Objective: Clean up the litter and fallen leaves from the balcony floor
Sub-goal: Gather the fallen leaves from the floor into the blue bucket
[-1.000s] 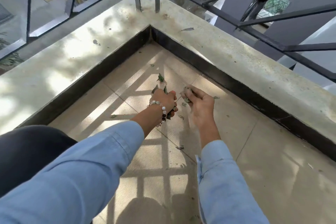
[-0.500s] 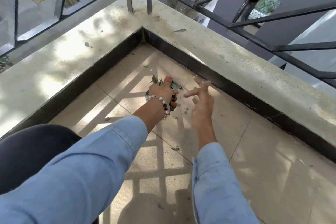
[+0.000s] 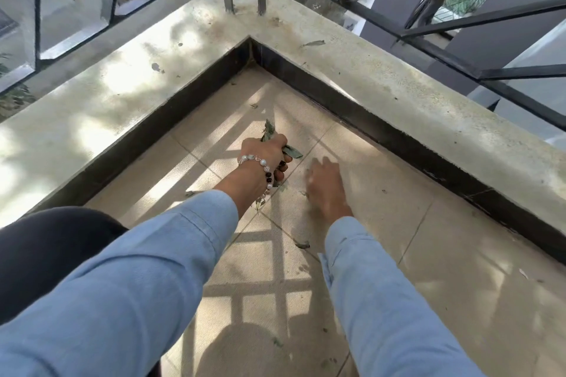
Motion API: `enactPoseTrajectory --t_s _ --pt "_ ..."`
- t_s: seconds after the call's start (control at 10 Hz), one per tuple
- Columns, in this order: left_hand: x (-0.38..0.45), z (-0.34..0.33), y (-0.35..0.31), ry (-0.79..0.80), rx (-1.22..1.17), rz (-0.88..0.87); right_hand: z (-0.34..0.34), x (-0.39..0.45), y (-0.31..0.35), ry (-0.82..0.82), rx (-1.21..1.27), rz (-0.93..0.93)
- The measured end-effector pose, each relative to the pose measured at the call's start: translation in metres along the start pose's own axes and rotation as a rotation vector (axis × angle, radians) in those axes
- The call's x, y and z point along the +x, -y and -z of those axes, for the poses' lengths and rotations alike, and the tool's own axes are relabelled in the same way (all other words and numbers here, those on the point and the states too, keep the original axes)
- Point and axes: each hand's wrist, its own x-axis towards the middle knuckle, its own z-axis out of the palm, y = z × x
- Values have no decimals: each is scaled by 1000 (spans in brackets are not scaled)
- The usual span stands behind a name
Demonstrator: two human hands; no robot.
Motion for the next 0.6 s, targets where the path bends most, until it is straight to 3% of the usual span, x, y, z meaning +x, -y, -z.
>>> enactPoseTrajectory --t_s 0.1,0.2,0.4,0.5,0.6 --pt "-3 -2 1 60 11 8 -27 -20 4 94 -213 177" --pt "-4 -3 0 100 30 8 -29 -34 -10 87 -280 291" --pt "-12 1 -2 223 218 83 -24 -70 -41 -55 -215 284" --pt "-17 8 -2 182 266 114 -39 -102 -36 55 -218 338" --pt "-12 9 2 198 284 98 -44 -142 -21 137 -156 243"
